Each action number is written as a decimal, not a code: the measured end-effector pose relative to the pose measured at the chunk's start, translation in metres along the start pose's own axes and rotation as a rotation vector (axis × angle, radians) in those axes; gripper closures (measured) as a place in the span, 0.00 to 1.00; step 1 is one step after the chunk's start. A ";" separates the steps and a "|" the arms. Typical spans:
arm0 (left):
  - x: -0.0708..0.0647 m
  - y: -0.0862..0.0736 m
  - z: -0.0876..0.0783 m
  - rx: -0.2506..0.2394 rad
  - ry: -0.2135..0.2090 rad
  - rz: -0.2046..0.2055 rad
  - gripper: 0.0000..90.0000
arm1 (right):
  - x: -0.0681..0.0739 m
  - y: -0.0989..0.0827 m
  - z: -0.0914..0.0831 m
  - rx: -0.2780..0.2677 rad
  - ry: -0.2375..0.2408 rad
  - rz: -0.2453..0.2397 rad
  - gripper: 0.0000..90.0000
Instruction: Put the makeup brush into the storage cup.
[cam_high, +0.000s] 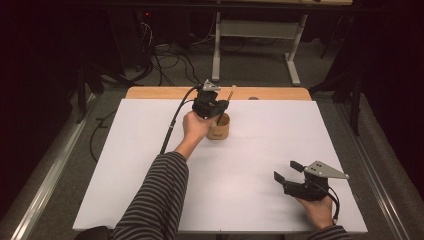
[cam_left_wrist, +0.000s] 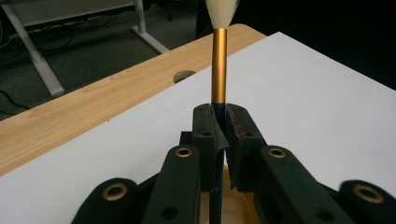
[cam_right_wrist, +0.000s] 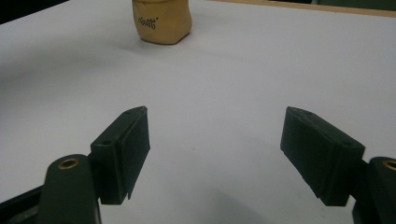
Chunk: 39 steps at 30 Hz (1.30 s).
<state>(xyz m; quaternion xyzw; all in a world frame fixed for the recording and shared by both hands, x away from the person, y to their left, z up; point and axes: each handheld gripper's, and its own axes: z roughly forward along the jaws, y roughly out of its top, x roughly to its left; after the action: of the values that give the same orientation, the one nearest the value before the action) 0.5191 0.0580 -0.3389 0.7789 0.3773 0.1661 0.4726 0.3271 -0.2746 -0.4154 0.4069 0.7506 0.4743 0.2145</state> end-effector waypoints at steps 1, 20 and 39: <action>0.000 0.000 0.000 0.000 0.000 0.001 0.92 | 0.000 0.000 0.000 0.000 0.000 0.000 0.28; 0.001 -0.001 -0.004 0.001 -0.006 0.007 0.92 | 0.000 0.000 0.000 0.002 0.005 -0.002 0.28; 0.008 -0.011 -0.007 0.030 -0.014 -0.013 0.90 | 0.001 0.000 0.002 0.011 0.013 -0.005 0.28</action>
<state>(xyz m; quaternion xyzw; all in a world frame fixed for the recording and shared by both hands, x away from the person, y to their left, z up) 0.5152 0.0718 -0.3457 0.7847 0.3815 0.1517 0.4645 0.3276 -0.2729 -0.4160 0.4031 0.7555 0.4723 0.2087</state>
